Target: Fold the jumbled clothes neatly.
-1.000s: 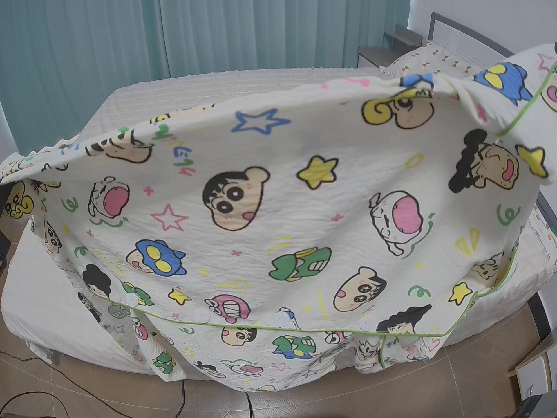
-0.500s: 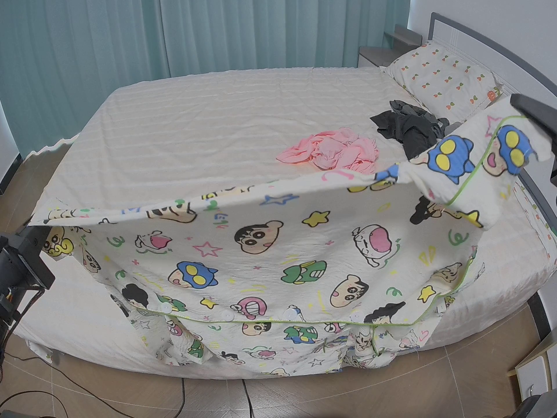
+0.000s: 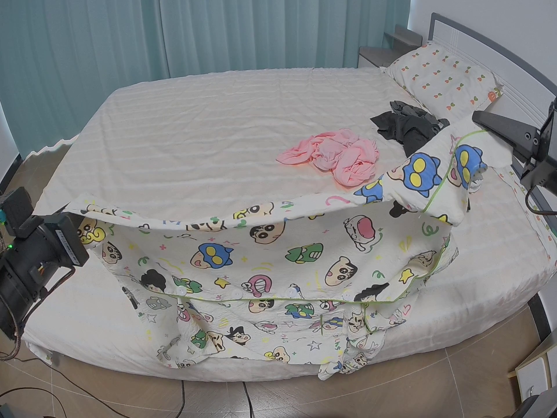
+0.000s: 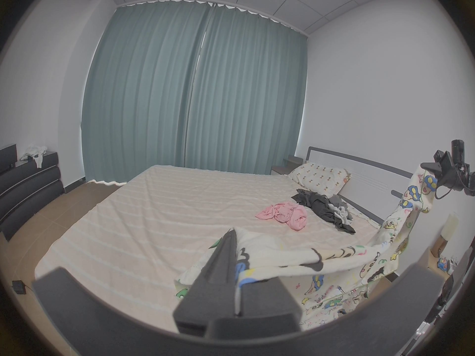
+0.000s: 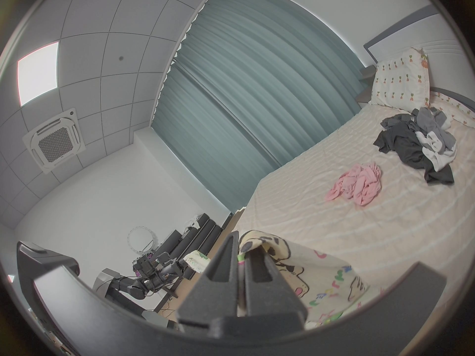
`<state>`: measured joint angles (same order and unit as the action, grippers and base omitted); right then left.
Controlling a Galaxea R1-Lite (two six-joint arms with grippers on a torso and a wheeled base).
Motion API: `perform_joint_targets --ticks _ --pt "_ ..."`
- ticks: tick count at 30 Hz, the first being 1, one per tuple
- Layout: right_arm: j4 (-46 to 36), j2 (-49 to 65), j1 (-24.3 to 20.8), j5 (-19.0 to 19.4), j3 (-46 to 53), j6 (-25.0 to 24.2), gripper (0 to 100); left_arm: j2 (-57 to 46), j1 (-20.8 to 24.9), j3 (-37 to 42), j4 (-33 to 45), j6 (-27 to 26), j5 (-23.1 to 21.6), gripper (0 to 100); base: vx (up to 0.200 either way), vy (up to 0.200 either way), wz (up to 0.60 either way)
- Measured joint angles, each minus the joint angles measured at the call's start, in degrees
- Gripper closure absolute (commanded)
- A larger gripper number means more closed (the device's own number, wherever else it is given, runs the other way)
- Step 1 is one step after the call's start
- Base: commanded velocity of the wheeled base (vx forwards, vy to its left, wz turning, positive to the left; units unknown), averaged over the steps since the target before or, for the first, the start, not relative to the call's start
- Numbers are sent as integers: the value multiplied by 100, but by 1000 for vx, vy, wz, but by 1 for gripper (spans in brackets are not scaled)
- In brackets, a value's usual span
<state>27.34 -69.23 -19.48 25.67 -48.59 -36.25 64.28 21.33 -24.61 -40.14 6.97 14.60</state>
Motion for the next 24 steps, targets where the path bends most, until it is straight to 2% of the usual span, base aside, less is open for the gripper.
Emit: perform_joint_targets --ticks 19,24 --pt "1024 -1425 336 -39 -304 23 100 1841 -444 -956 -149 540 -5 100 200 0 0" --pt "1207 -1818 361 -55 -386 21 100 2359 -505 -1083 -512 545 -2 100 0 0 0"
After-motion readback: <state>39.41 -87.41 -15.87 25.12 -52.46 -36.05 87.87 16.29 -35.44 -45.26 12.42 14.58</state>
